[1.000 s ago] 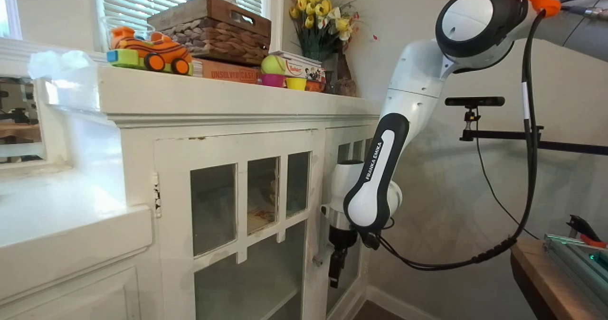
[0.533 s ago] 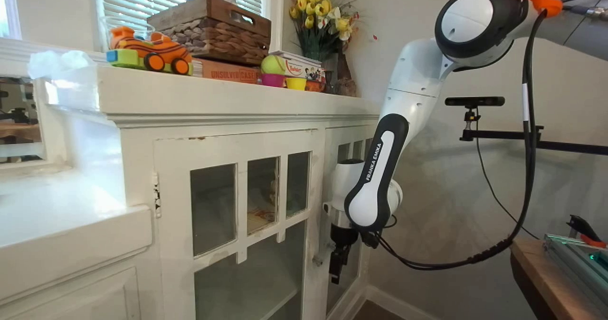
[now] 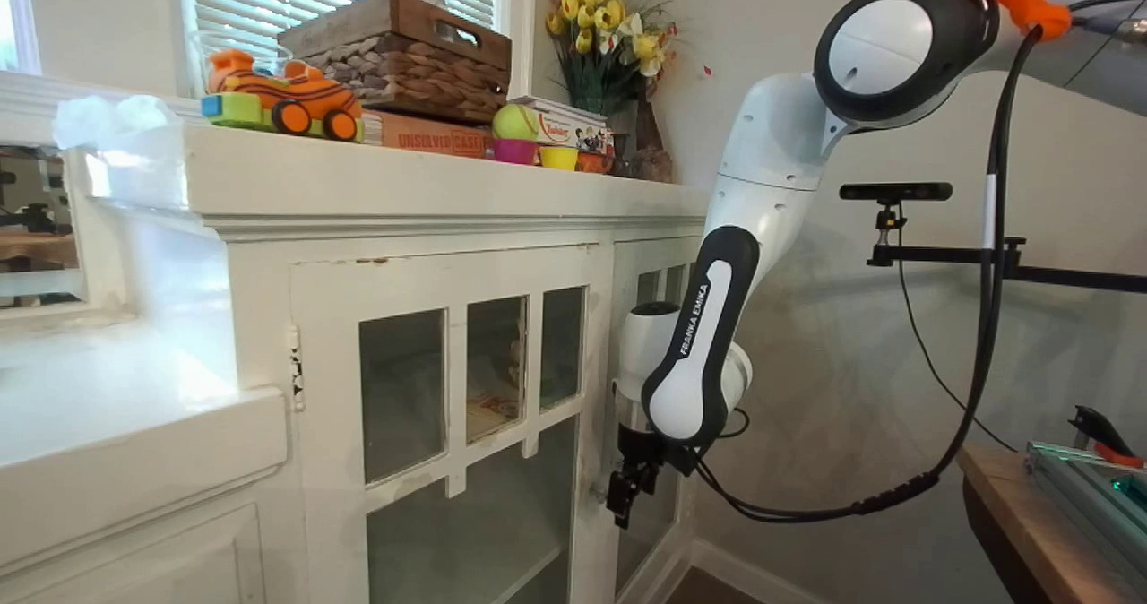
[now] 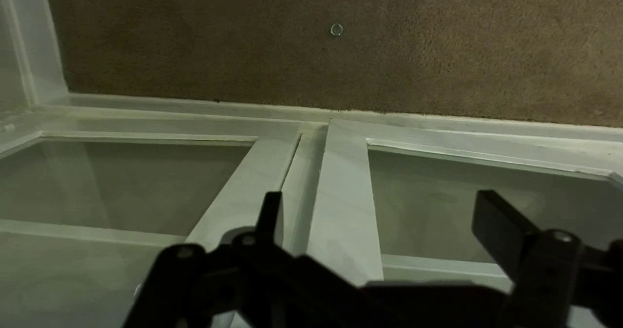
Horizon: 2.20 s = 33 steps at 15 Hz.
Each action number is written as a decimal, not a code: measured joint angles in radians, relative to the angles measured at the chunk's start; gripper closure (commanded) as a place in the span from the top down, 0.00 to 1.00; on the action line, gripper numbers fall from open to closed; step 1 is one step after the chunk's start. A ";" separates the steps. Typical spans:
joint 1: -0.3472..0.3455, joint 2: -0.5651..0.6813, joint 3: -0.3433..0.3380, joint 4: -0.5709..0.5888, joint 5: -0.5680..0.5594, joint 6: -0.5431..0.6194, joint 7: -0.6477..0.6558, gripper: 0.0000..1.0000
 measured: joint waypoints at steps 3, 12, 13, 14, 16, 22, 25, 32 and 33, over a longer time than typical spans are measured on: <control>0.031 0.023 -0.022 0.020 0.027 0.000 0.056 1.00; 0.017 0.105 -0.014 0.132 0.059 0.000 0.083 1.00; 0.013 0.113 -0.011 0.144 0.059 0.000 0.083 1.00; 0.010 0.119 -0.009 0.156 0.059 0.000 0.083 1.00; 0.002 0.132 -0.002 0.181 0.060 0.000 0.083 1.00; -0.016 0.166 0.009 0.243 0.060 0.000 0.083 1.00; -0.022 0.172 0.015 0.257 0.060 0.000 0.083 1.00; -0.025 0.173 0.018 0.259 0.060 0.021 0.083 0.60; -0.025 0.173 0.018 0.259 0.060 0.028 0.083 0.54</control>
